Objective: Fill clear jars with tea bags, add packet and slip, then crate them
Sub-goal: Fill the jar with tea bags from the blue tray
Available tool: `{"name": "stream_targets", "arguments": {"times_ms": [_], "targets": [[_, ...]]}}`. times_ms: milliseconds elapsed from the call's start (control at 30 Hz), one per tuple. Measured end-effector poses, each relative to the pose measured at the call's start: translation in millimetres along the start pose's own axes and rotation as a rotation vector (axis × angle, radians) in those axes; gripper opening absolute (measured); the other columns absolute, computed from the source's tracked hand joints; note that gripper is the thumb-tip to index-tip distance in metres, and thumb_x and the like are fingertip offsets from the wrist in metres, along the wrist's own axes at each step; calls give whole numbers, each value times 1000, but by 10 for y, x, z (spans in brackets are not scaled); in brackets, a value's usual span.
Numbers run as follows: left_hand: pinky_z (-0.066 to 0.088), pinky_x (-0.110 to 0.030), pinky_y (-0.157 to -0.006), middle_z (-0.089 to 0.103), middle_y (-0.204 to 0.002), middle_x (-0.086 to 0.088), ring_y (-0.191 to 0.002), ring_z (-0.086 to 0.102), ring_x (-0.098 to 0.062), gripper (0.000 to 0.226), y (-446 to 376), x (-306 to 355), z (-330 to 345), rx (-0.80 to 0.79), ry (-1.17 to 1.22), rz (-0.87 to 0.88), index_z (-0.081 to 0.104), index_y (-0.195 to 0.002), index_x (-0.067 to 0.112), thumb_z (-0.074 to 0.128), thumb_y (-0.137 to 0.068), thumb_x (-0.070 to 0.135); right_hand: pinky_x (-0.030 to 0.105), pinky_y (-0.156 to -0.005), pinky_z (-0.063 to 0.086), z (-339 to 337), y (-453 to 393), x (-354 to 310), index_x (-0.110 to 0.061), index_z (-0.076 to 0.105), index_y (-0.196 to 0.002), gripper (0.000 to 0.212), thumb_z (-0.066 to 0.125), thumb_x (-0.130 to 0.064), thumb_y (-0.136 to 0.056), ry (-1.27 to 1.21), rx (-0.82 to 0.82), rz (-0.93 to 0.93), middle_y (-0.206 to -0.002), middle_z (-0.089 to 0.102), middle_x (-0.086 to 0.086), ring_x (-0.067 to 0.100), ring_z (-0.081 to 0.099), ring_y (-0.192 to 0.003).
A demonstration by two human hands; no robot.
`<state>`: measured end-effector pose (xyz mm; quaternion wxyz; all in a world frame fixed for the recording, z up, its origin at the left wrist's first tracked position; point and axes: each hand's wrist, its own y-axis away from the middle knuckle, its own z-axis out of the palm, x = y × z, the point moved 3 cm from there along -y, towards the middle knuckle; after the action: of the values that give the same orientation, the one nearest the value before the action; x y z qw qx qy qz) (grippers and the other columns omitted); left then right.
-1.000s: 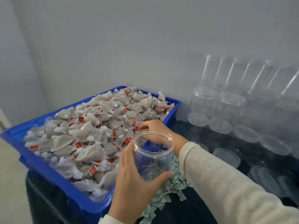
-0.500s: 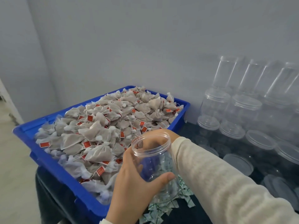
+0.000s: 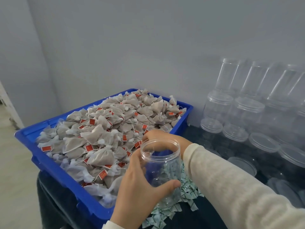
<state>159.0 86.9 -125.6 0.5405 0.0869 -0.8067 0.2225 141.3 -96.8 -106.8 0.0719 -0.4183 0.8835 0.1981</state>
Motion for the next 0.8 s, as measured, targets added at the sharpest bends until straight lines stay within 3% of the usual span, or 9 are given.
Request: {"name": "stream_targets", "arguments": {"times_ms": [100,200,300,400,533,667,800], "targets": [[37,-2,-82,44,-115,43,-109,37,29,107,-2,9,8,-15,-34,20,23,-125,55,67,-34,90,20,-63,44,-167,153,43,-17,63,-87,9,57,-22,-91,-280,146,-36,-83,62,-3,7,54,-70],[36,-3,-81,39,-109,49,-105,39,28,103,-19,21,13,-45,-50,11,19,-118,61,65,-32,92,31,-74,57,-398,379,132,-19,60,-81,15,51,-18,-94,-565,279,-8,-102,65,7,18,64,-87],[37,-8,-85,37,-111,43,-107,46,12,113,-52,7,26,-79,-64,6,19,-128,51,65,-34,92,42,-81,60,-617,583,162,-21,59,-74,22,49,-14,-93,-773,327,-11,-94,65,7,26,65,-88],[38,-10,-85,36,-110,39,-107,47,8,117,-91,9,37,-102,-62,13,19,-134,45,67,-36,89,32,-71,61,-839,808,150,-25,61,-73,23,51,-15,-92,-717,438,-1,-89,66,3,22,66,-85],[37,-2,-69,39,-104,40,-95,42,24,91,-165,39,100,-126,-75,29,21,-110,54,68,-39,85,27,-65,59,-1054,1110,120,-24,62,-75,20,55,-16,-92,-636,521,-1,-85,66,0,17,66,-78],[34,-4,-75,35,-105,40,-98,44,15,111,-217,8,147,-112,-76,34,23,-131,42,69,-39,84,27,-65,57,-1123,1363,78,-23,63,-74,21,57,-13,-92,-659,509,-53,-74,66,-5,12,65,-69],[34,1,-67,36,-104,44,-93,39,31,102,-214,-11,153,-110,-75,42,21,-121,51,70,-38,84,21,-57,53,-994,1461,38,-21,63,-70,26,55,-5,-90,-748,407,-97,-66,66,-6,8,64,-62]]}}
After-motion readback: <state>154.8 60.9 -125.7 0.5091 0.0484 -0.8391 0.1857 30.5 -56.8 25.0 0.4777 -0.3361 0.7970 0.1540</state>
